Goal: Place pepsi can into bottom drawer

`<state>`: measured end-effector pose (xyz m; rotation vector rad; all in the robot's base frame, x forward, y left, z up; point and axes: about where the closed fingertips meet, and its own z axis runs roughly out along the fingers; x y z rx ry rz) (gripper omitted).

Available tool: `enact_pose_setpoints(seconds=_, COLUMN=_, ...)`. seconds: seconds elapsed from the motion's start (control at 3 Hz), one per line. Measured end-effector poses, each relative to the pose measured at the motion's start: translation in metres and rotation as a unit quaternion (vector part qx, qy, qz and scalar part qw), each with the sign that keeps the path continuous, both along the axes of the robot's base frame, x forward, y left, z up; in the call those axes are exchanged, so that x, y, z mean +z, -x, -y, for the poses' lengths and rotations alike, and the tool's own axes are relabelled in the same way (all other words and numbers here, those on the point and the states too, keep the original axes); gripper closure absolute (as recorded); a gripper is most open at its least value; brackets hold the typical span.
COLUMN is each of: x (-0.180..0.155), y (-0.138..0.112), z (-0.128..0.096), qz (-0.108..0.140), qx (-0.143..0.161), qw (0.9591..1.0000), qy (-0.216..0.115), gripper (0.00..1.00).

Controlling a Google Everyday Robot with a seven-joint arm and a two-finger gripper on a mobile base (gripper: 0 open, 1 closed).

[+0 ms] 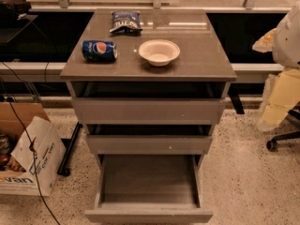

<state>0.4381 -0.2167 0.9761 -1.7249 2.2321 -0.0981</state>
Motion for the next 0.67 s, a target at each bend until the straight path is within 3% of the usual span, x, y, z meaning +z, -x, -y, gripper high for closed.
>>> enact_pose_setpoints(seconds=0.33, x=0.000, y=0.000, z=0.000, qz=0.000, qx=0.000, qw=1.0000, qy=0.000, gripper=0.00)
enact_pose_setpoints(seconds=0.67, x=0.001, y=-0.013, z=-0.014, qz=0.016, qx=0.009, qw=0.9997, qy=-0.016, gripper=0.00)
